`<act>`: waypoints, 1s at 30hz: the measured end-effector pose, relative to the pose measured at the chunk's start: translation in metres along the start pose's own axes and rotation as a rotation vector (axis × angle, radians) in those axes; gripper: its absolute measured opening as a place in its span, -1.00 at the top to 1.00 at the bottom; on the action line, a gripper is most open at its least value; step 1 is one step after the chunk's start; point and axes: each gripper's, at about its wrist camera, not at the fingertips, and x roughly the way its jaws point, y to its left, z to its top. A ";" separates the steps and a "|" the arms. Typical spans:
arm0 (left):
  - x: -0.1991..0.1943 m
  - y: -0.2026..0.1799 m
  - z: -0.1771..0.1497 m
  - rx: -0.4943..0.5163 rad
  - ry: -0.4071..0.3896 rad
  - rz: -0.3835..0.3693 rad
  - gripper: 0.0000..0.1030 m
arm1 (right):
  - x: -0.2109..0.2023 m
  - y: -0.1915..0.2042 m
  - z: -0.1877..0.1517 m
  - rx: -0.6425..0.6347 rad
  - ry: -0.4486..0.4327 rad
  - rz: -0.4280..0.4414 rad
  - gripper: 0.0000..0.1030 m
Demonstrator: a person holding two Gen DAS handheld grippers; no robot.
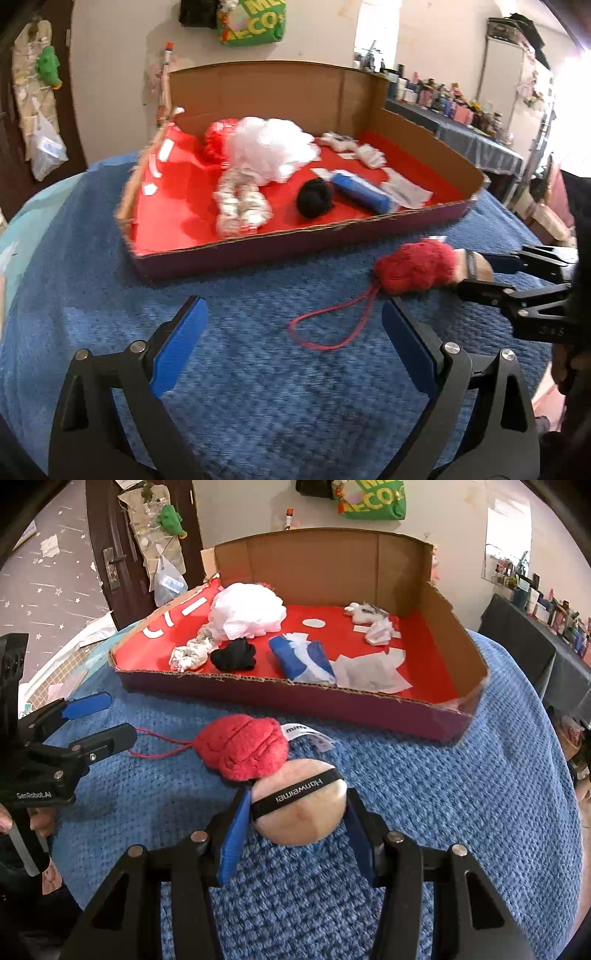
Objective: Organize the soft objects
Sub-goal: 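Grasp the round makeup puff with the right tool while the left tool approaches the red knitted pouch, then grasp the red knitted pouch with the left tool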
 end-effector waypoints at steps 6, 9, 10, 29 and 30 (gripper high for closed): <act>0.013 -0.024 0.009 0.027 0.039 -0.096 -0.87 | -0.003 -0.021 -0.006 0.040 0.000 -0.014 -0.05; 0.022 -0.036 0.013 0.063 0.052 -0.104 -0.87 | -0.003 -0.033 -0.009 0.057 0.005 -0.007 -0.11; 0.025 -0.039 0.013 0.069 0.059 -0.103 -0.87 | -0.003 -0.035 -0.009 0.059 0.007 -0.001 -0.22; 0.061 -0.077 0.030 0.139 0.128 -0.112 -0.76 | -0.008 -0.057 -0.015 0.077 -0.027 0.043 -0.61; 0.063 -0.076 0.030 0.133 0.132 -0.129 -0.44 | -0.008 -0.055 -0.016 0.075 -0.031 0.043 -0.61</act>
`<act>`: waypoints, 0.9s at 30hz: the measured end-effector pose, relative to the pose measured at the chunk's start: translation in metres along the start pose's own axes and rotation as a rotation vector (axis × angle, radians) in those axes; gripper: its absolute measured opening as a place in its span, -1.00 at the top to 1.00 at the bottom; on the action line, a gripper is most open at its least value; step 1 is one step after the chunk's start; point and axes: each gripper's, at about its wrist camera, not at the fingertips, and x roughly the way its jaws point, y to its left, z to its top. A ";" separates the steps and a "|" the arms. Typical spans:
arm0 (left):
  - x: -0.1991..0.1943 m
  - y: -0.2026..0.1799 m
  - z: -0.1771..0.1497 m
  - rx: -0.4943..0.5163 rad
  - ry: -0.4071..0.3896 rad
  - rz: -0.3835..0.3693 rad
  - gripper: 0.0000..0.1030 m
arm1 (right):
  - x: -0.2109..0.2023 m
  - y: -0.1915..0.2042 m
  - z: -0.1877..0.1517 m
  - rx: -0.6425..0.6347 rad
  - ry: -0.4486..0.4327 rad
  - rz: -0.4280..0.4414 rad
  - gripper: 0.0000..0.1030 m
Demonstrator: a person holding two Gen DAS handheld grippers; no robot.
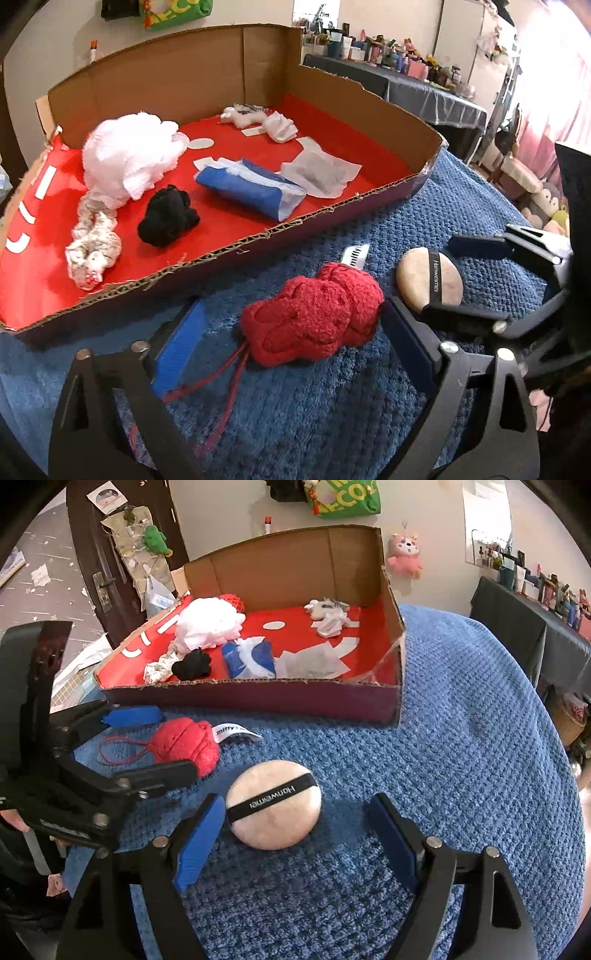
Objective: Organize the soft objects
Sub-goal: 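Grasp the red knitted pouch with the left tool, then carry the red knitted pouch and makeup puff into the box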
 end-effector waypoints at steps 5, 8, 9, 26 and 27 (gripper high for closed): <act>-0.002 0.003 -0.002 -0.019 -0.002 -0.070 -0.20 | 0.005 0.014 -0.001 -0.063 -0.001 -0.013 -0.05; -0.014 0.004 -0.004 -0.020 -0.030 -0.070 -0.19 | 0.002 0.017 -0.001 -0.070 -0.015 -0.015 -0.02; -0.020 0.004 -0.005 -0.021 -0.043 -0.073 -0.19 | 0.001 0.017 -0.001 -0.064 -0.019 -0.008 -0.02; -0.094 0.031 0.034 -0.001 -0.170 -0.113 -0.19 | -0.031 0.034 0.027 -0.024 -0.122 0.054 -0.02; -0.100 0.036 0.051 0.018 -0.184 -0.107 -0.19 | -0.035 0.034 0.036 -0.029 -0.138 0.058 -0.02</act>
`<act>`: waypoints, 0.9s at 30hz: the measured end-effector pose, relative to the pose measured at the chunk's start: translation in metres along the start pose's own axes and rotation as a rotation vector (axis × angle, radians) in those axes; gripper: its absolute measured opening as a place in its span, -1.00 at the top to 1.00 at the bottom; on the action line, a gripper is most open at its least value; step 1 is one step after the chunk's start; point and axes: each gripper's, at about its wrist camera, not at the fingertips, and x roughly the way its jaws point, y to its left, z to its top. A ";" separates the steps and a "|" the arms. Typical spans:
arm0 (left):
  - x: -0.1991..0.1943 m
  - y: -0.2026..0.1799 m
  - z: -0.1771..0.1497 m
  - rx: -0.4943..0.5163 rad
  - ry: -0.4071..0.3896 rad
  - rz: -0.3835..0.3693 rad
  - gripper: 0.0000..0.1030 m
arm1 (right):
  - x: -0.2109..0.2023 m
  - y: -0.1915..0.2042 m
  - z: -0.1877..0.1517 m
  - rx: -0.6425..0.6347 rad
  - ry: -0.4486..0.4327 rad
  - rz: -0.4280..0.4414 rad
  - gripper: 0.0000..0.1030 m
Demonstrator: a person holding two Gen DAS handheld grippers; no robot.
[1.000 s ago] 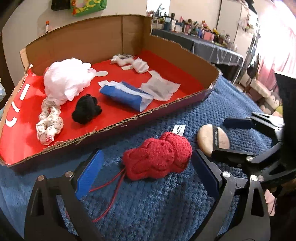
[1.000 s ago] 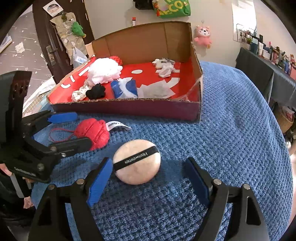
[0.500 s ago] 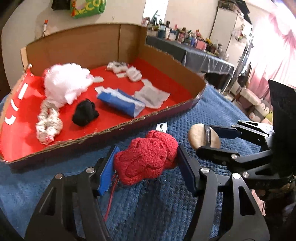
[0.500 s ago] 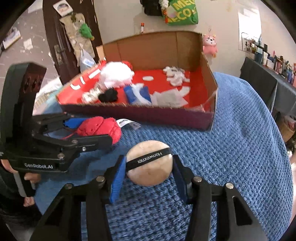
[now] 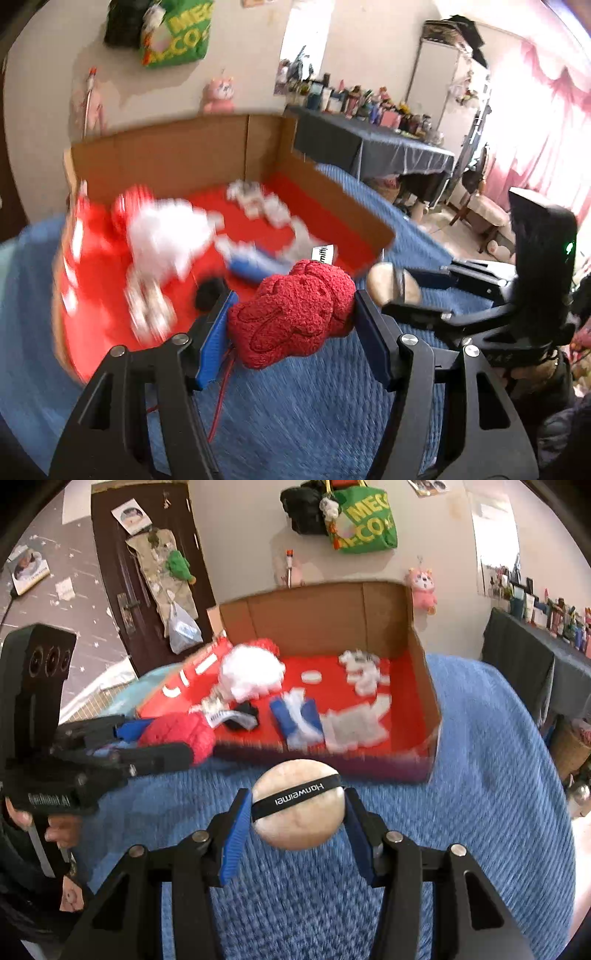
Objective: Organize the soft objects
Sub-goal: 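Carry the red knitted pouch and makeup puff into the box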
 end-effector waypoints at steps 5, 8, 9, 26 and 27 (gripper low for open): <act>0.013 0.023 0.070 0.063 0.012 0.009 -0.19 | 0.010 -0.003 0.042 -0.005 -0.014 0.009 -0.03; 0.040 0.041 0.105 0.079 0.065 0.020 -0.19 | 0.030 -0.004 0.071 -0.005 0.012 0.024 -0.03; 0.051 0.048 0.114 0.087 0.088 0.015 -0.19 | 0.039 -0.004 0.080 -0.007 0.019 0.026 -0.03; 0.188 0.113 0.127 0.088 0.376 0.047 -0.19 | 0.160 -0.039 0.144 -0.002 0.264 0.033 -0.04; 0.192 0.115 0.125 0.078 0.383 0.047 -0.19 | 0.164 -0.041 0.145 0.003 0.276 0.033 -0.04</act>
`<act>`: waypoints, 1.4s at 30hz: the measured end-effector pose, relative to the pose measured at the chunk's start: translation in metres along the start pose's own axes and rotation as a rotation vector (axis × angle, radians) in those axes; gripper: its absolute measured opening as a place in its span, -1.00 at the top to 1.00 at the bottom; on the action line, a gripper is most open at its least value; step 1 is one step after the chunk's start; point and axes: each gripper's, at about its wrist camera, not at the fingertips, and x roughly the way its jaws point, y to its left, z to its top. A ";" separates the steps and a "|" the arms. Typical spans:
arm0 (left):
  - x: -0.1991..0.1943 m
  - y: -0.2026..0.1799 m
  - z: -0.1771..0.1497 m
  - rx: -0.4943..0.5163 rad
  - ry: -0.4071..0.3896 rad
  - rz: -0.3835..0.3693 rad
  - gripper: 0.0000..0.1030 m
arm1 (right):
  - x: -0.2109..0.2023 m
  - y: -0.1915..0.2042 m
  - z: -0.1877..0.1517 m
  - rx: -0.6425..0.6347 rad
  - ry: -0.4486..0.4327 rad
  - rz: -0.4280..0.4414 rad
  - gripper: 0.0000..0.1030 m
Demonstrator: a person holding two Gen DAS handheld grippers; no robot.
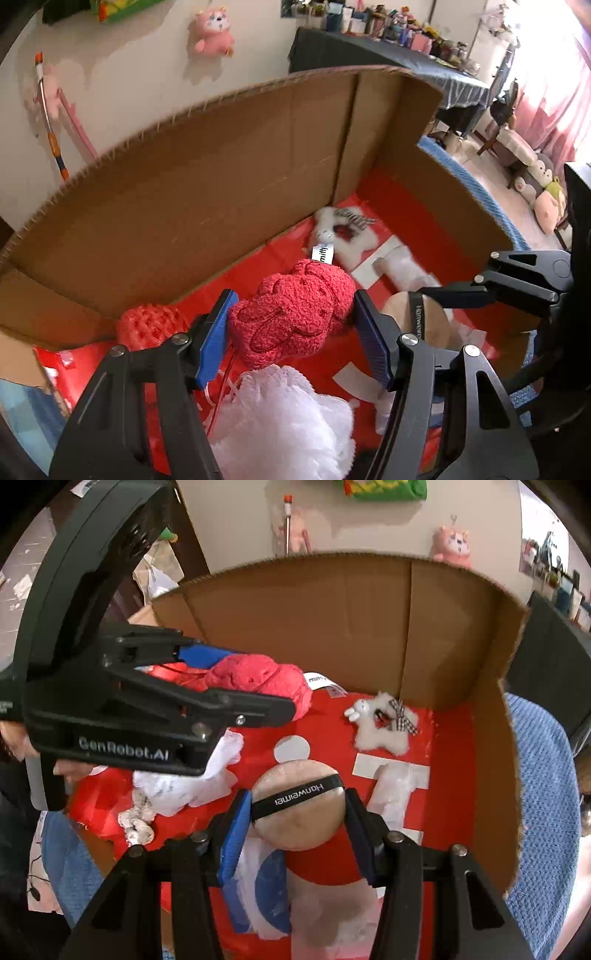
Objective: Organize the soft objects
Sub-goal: 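Carry the red knitted pouch and makeup puff into the box, then lower both items onto the red paper and open both tools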
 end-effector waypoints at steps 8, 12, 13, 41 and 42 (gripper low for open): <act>0.020 0.011 0.005 -0.041 0.032 -0.014 -0.19 | 0.022 -0.007 0.008 0.012 0.057 -0.015 -0.04; 0.027 0.013 0.005 -0.044 0.051 -0.007 -0.19 | 0.030 -0.007 0.011 0.019 0.073 -0.019 -0.04; 0.028 0.014 0.005 -0.045 0.056 -0.005 -0.19 | 0.031 -0.007 0.011 0.019 0.074 -0.021 -0.04; 0.056 0.016 0.006 -0.045 0.112 0.002 -0.25 | 0.053 0.012 0.019 -0.006 0.137 -0.038 -0.08; 0.054 0.017 0.006 -0.045 0.111 0.000 -0.26 | 0.053 0.012 0.019 -0.006 0.137 -0.038 -0.08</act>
